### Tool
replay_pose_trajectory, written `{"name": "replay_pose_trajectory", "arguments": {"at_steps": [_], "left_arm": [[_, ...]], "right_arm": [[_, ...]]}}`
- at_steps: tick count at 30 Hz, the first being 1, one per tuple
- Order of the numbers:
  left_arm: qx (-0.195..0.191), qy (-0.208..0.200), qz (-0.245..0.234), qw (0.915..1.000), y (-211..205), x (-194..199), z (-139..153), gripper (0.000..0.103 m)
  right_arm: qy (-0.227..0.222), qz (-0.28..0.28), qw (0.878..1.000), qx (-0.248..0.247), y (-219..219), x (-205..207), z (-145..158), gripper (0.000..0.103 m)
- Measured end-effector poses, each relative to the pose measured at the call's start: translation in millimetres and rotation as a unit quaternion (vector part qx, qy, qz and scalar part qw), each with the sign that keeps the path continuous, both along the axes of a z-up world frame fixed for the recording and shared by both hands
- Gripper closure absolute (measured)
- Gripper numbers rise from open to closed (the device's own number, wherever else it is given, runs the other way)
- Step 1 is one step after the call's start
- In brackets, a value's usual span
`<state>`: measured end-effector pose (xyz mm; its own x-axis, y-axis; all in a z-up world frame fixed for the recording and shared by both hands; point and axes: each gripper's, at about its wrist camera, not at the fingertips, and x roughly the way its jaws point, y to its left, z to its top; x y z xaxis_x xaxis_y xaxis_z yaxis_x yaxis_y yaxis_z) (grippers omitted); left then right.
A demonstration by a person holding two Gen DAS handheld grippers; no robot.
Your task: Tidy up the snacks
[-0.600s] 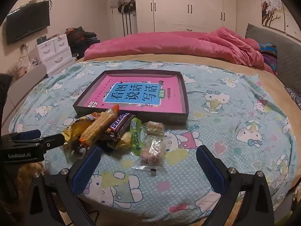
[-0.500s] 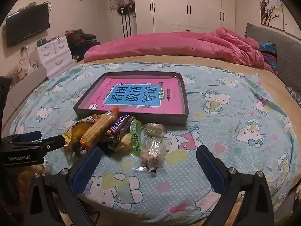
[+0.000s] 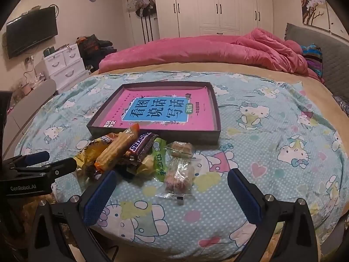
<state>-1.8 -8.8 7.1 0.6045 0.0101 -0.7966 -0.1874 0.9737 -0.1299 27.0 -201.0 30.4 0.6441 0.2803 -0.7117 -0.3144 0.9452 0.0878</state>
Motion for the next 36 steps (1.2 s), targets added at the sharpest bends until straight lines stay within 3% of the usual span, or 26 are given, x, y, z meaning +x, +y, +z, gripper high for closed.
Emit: {"name": "replay_pose_trajectory", "arguments": {"at_steps": [36], "left_arm": [[-0.005, 0.001, -0.017, 0.9998, -6.4, -0.1, -1.1, 0.001]], "right_arm": [[0.007, -0.001, 1.0, 0.0, -0.7, 0.5, -1.8, 0.001]]}}
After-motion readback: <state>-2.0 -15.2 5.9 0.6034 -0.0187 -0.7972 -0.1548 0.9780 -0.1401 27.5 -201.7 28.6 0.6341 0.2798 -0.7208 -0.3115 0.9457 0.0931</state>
